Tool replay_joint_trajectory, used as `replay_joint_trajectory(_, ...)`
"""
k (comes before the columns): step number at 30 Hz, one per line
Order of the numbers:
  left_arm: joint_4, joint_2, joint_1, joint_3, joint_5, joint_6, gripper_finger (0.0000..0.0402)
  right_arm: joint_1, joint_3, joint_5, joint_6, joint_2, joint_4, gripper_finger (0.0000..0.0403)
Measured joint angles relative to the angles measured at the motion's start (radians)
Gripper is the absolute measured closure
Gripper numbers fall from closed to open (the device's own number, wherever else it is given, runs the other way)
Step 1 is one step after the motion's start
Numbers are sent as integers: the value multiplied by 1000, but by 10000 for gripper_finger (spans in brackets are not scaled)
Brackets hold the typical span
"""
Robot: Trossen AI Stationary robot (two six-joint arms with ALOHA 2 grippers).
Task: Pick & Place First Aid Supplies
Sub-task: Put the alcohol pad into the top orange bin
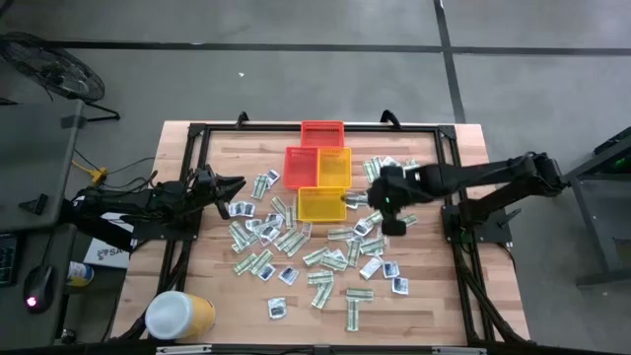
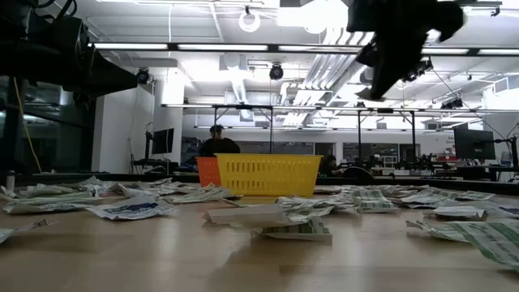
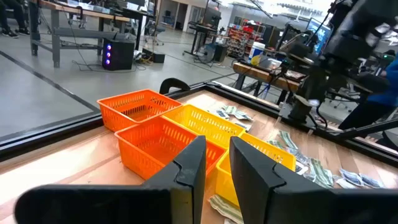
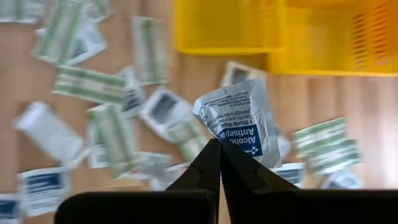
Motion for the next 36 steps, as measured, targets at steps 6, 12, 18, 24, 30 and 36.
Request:
replay_joint_trajectory(6,0,0,0,0,0,0,328,-173,23,-2,-258,56,50,403)
replay_joint_trajectory(12,0,0,0,0,0,0,328,-308,25,-4,-495,100,239,403)
replay_joint_trajectory(18,0,0,0,0,0,0,328,-397,25,-62,-599,171,442,403)
replay_joint_trajectory(24,0,0,0,0,0,0,328,-481,86,-103,-425,275,523,403)
replay_joint_trajectory(30,0,0,0,0,0,0,328,-549,315,-132,-126,442,393,403)
replay_joint_trajectory(36,0,0,0,0,0,0,328,-575,579,-180,15,633,227,403)
